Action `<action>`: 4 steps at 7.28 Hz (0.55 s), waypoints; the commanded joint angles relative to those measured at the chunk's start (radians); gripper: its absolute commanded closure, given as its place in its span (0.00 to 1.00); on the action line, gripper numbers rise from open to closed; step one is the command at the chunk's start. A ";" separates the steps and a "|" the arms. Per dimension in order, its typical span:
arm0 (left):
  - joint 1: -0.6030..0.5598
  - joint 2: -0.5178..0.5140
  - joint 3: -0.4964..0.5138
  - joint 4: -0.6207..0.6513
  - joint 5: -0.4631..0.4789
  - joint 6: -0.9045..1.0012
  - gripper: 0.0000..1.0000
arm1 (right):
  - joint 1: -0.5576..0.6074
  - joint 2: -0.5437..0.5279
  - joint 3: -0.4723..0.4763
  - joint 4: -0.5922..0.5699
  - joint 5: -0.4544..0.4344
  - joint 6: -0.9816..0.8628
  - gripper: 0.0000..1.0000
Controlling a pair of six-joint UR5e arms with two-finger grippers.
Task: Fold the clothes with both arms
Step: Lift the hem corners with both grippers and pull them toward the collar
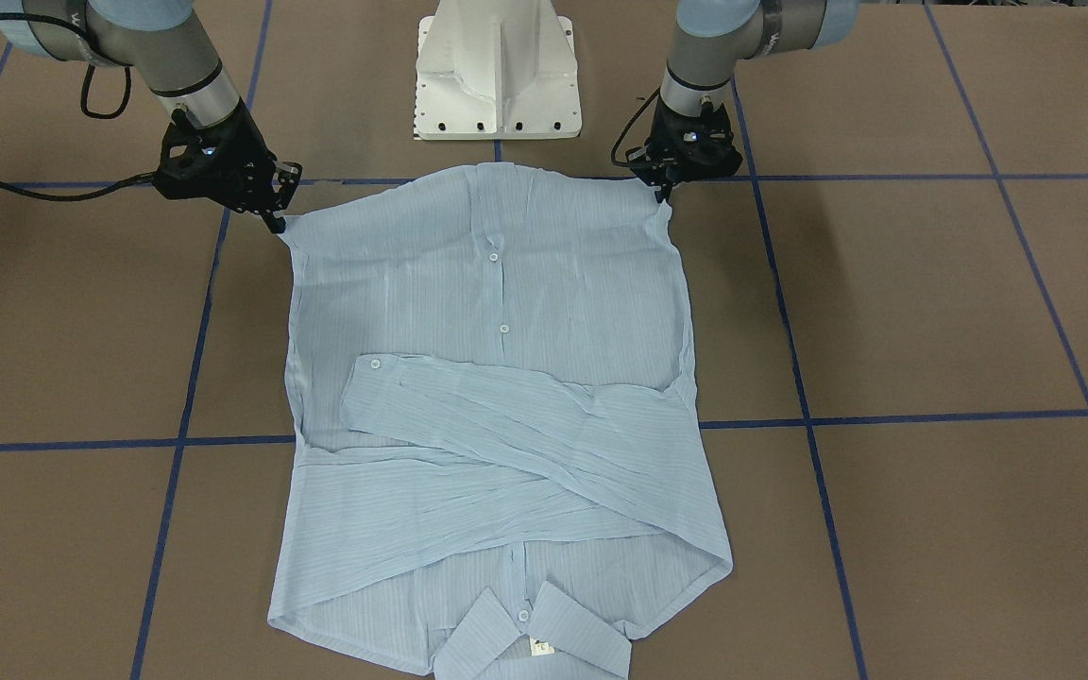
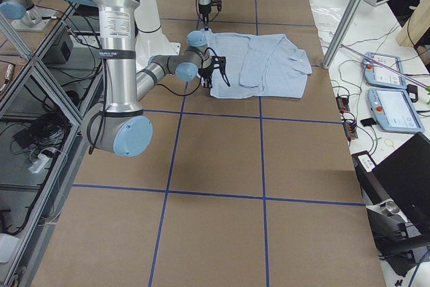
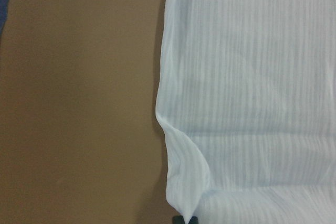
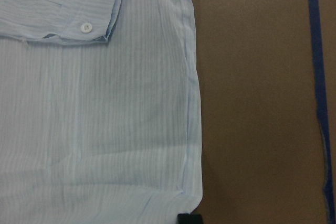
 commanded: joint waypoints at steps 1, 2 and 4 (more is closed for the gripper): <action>0.000 -0.001 -0.001 -0.001 0.000 0.001 1.00 | 0.010 0.002 -0.004 0.000 0.000 -0.007 1.00; -0.006 -0.007 -0.001 -0.001 0.000 0.001 1.00 | 0.021 0.004 -0.004 0.000 0.014 -0.010 1.00; -0.031 -0.014 -0.003 -0.003 -0.002 0.001 1.00 | 0.067 0.008 -0.004 0.000 0.063 -0.012 1.00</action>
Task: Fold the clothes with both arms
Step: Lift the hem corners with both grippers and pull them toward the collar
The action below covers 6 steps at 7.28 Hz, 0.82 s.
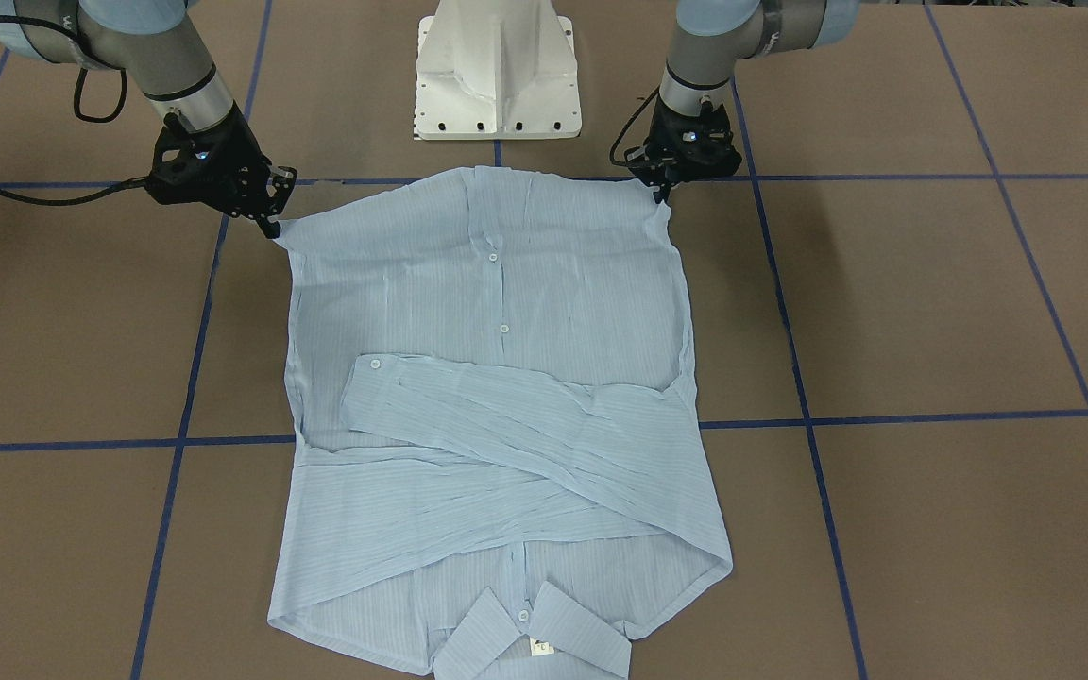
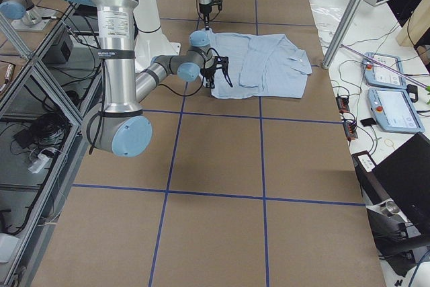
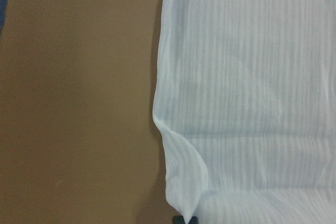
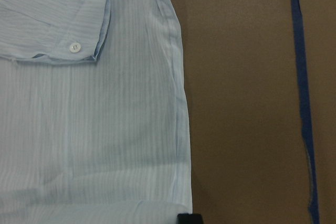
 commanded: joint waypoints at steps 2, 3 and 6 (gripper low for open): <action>-0.066 -0.003 -0.002 -0.004 -0.039 0.034 1.00 | 0.079 0.005 -0.002 0.000 0.067 -0.045 1.00; -0.094 -0.005 -0.004 -0.004 -0.043 0.057 1.00 | 0.114 0.031 -0.017 -0.002 0.095 -0.046 1.00; -0.191 -0.063 -0.001 0.000 -0.053 0.089 1.00 | 0.241 0.126 -0.078 -0.006 0.196 -0.046 1.00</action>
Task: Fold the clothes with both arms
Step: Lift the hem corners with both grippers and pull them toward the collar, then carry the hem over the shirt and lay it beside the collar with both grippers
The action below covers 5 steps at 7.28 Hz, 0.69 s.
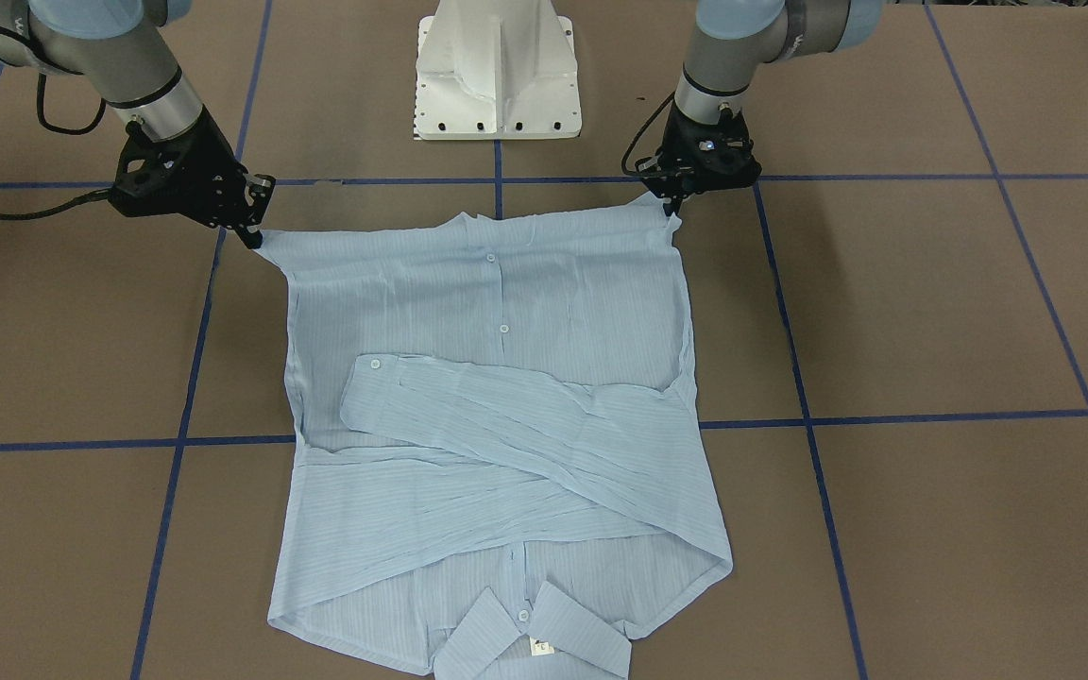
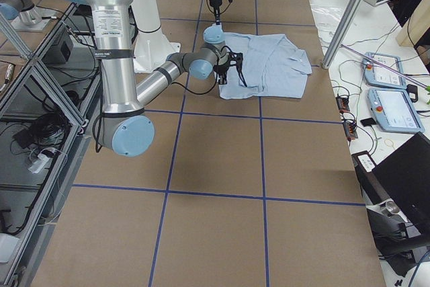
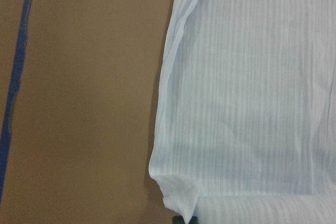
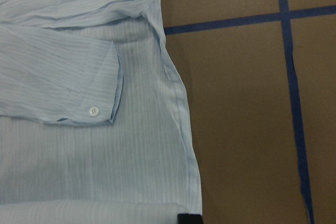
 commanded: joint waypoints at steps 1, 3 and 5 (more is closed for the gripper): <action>-0.096 -0.044 0.003 0.003 -0.038 0.041 1.00 | 0.106 0.076 -0.050 -0.003 0.085 -0.001 1.00; -0.183 -0.068 0.026 0.003 -0.046 0.119 1.00 | 0.175 0.165 -0.129 -0.004 0.116 -0.027 1.00; -0.239 -0.181 0.180 -0.021 -0.045 0.132 1.00 | 0.226 0.301 -0.242 -0.044 0.132 -0.051 1.00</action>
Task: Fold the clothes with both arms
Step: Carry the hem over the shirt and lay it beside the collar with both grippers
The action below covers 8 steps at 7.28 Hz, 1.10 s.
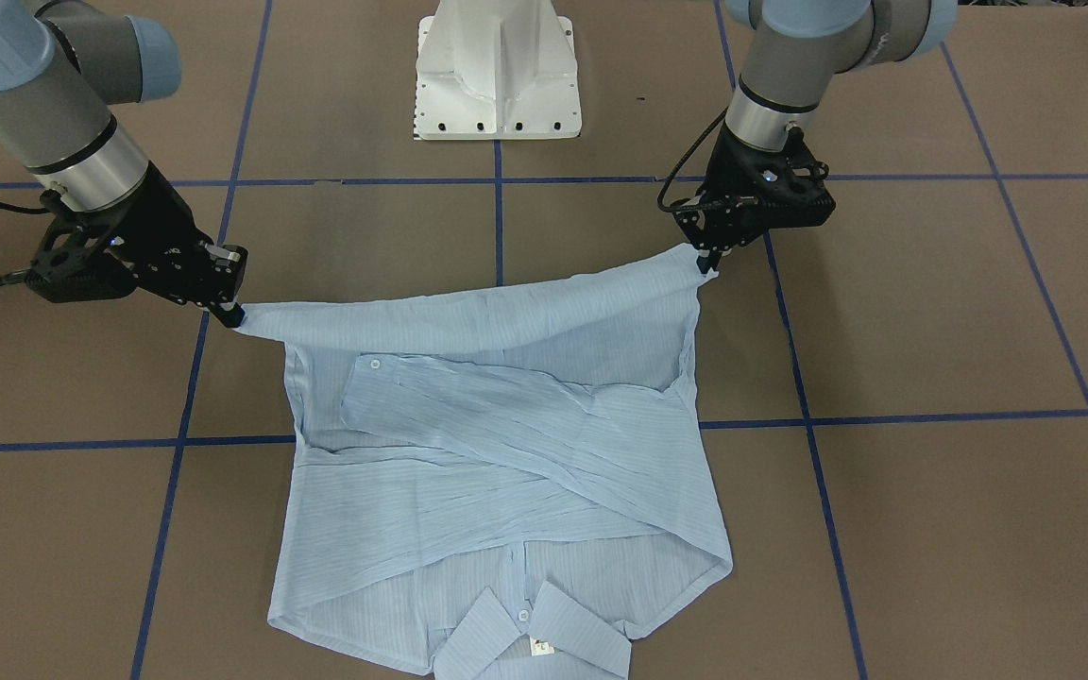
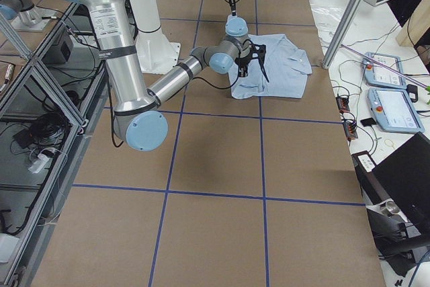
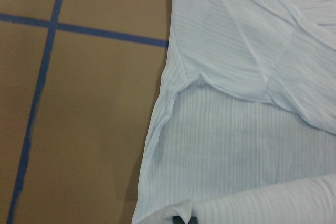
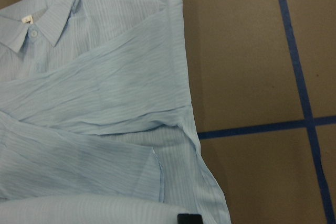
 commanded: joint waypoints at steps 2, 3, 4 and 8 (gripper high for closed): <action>-0.094 -0.113 0.259 -0.163 -0.001 0.025 1.00 | 0.073 0.147 -0.178 -0.016 0.007 -0.079 1.00; -0.120 -0.127 0.296 -0.185 -0.001 0.028 1.00 | 0.084 0.220 -0.271 -0.016 0.007 -0.081 1.00; -0.135 -0.173 0.348 -0.188 -0.001 0.029 1.00 | 0.088 0.280 -0.354 -0.013 0.007 -0.080 1.00; -0.183 -0.253 0.618 -0.405 0.000 0.027 1.00 | 0.118 0.446 -0.625 -0.008 0.007 -0.133 1.00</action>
